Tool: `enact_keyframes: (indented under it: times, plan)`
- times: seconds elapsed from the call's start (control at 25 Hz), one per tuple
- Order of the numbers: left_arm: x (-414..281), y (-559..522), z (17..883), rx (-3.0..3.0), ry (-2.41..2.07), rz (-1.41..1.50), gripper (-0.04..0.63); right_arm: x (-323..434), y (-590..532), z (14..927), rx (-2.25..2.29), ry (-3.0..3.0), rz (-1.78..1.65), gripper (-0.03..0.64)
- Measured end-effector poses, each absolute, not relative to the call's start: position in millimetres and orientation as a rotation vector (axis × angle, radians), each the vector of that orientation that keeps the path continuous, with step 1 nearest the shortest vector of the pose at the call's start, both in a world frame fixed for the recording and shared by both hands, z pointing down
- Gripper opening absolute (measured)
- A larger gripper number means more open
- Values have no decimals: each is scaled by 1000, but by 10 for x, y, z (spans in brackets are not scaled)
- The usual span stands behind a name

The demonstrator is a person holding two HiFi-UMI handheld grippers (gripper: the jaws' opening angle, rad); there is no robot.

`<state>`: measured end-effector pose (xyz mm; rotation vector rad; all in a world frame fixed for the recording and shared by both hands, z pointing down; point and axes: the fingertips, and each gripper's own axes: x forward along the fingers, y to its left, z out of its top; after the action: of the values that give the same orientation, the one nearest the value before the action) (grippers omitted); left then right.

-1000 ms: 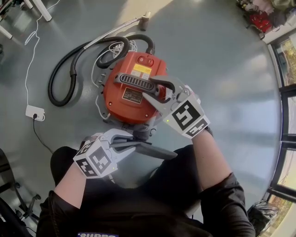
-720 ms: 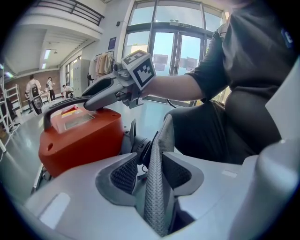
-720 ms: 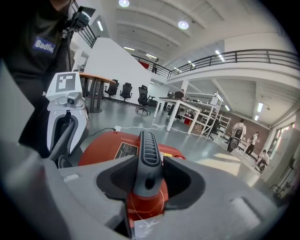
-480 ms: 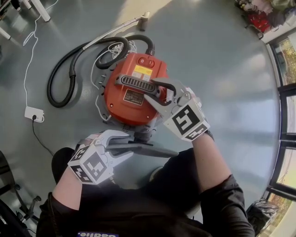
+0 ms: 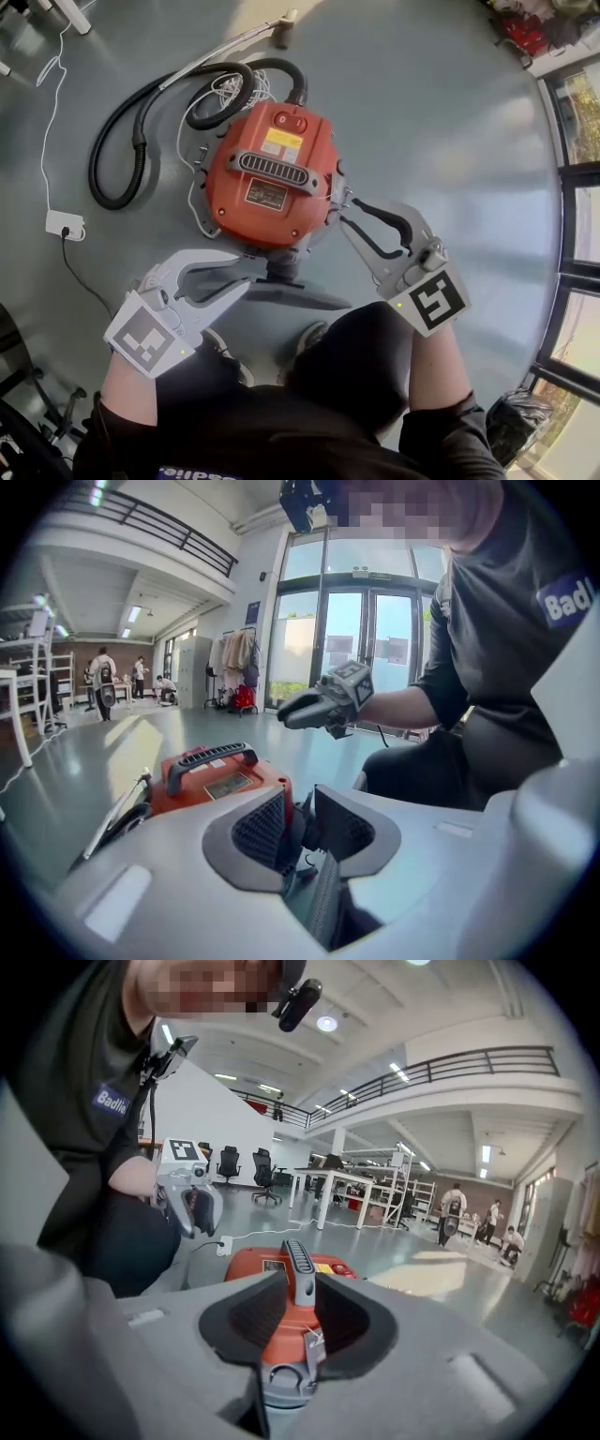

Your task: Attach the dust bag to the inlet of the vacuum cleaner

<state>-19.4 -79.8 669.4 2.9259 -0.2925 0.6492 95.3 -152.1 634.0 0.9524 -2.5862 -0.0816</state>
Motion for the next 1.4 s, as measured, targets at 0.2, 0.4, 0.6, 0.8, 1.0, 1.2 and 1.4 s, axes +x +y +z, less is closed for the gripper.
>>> enact_keyframes:
  times: [0.2,0.4,0.6,0.8,1.0,1.2,1.4]
  plan:
    - [-369,-1004,6097,2900,-534,540,17,936,-1160,6009,1013,-2595,112,-6]
    - [-547,-1070,5464,2847,-661,558,17,711,-519,5775,836,-2422,262,-7]
    - [-666,-890,4773,2782,-689,575,17,569,-234,5111,926,-2460,462,-7]
    - [-759,-623,3903,2719,-711,551,17,588,-20,4299,963,-2468,585,-7]
    - [-831,-250,3117,2693,-780,546,17,407,243,3598,857,-2541,627,-7]
    - [-911,77,2592,2691,-941,567,17,305,349,3291,740,-2617,623,-6]
    - [-888,424,2156,2736,-954,523,17,202,508,2747,740,-2666,535,-8]
